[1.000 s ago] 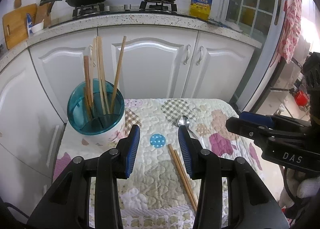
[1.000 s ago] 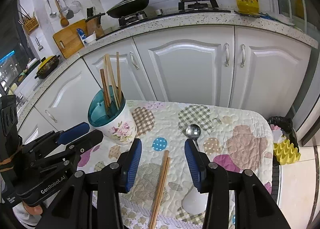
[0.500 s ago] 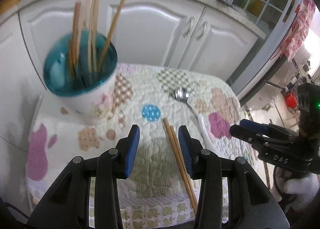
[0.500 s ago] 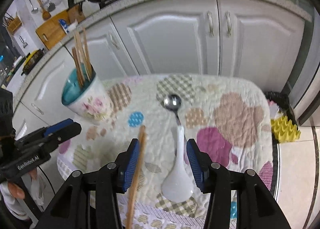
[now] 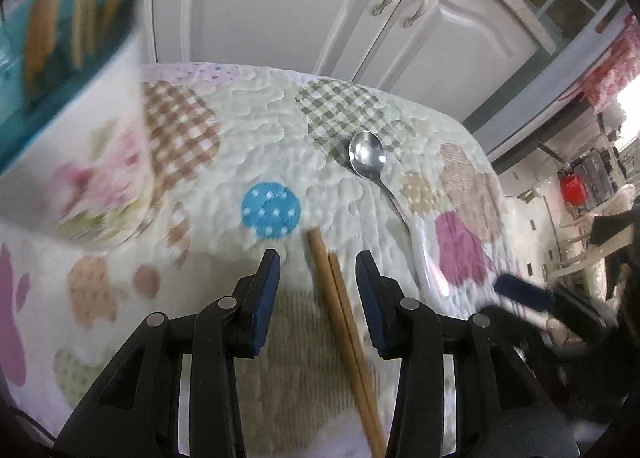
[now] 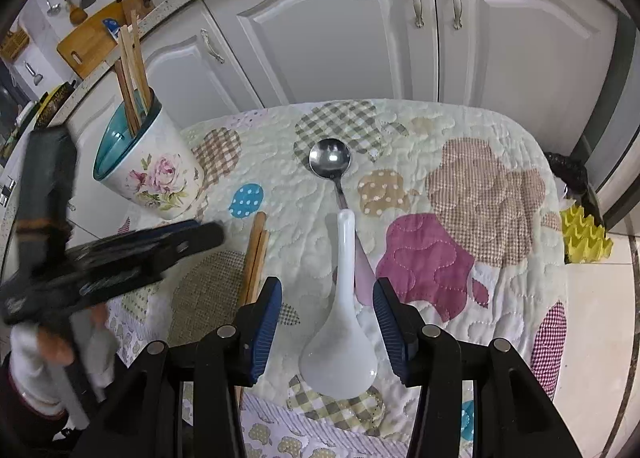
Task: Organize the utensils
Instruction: 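Grasp a chopstick with the left tool while the right tool grasps the white ceramic spoon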
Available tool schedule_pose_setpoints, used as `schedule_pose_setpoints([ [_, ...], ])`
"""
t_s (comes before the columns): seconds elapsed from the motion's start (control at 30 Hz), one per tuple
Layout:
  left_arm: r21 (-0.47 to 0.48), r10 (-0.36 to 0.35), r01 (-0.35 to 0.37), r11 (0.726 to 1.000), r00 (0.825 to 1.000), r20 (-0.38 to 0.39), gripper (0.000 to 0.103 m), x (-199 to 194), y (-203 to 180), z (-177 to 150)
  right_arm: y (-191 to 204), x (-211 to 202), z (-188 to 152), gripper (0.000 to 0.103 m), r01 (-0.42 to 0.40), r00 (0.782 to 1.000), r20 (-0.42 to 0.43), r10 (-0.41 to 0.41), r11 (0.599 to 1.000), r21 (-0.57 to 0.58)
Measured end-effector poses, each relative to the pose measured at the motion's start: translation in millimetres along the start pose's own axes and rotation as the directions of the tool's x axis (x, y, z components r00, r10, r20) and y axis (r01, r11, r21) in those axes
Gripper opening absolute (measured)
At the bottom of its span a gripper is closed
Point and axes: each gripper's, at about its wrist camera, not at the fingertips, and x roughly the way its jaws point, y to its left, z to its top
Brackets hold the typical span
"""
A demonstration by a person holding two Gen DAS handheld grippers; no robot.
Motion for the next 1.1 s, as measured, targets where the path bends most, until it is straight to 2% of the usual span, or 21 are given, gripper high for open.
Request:
schedule_pose_setpoints([
  [0.07,0.003,0.037,-0.037,0.999,0.999,-0.018,0.031,15,-3,7,-3,0,-1,0.047,-0.006,1.0,-0.006,0.006,1.0,0.009],
  [0.2,0.002,0.064,-0.063,0.998,0.997,-0.04,0.014,35,0,13,-6,1,0,0.047,-0.026,1.0,-0.013,0.027,0.999,0.024],
  [0.3,0.006,0.043,-0.042,0.999,0.998,-0.052,0.009,31,6,10,-5,2,2,0.047,-0.041,0.999,-0.014,0.041,0.999,0.021],
  [0.4,0.014,0.046,-0.045,0.999,0.997,-0.065,0.009,19,17,1,-4,5,5,0.047,-0.045,0.999,-0.016,0.045,0.999,0.018],
  [0.6,-0.044,0.023,-0.026,0.999,0.998,-0.063,0.009,-7,46,-11,0,23,13,0.047,-0.049,0.998,-0.041,0.049,0.999,-0.011],
  [0.73,-0.067,-0.003,0.0,0.998,0.999,-0.048,0.009,-19,50,-13,-1,45,23,0.032,-0.021,0.998,-0.065,0.018,0.999,-0.037],
  [0.9,-0.063,0.009,-0.011,0.998,0.999,-0.032,0.012,-31,51,-15,-2,70,28,0.014,0.009,0.994,-0.108,-0.015,0.998,-0.058],
  [0.97,-0.074,0.008,-0.011,0.997,0.999,-0.043,0.013,-31,54,-17,2,75,25,0.014,-0.031,0.99,-0.136,0.024,0.998,-0.053],
  [1.0,-0.079,0.008,-0.012,0.997,0.999,-0.049,0.013,-29,55,-19,7,76,21,0.013,-0.081,0.986,-0.153,0.072,0.995,-0.053],
  [1.1,-0.084,0.008,-0.013,0.996,0.998,-0.065,0.014,-28,56,-25,16,73,19,0.013,-0.053,0.989,-0.144,0.038,0.994,-0.099],
])
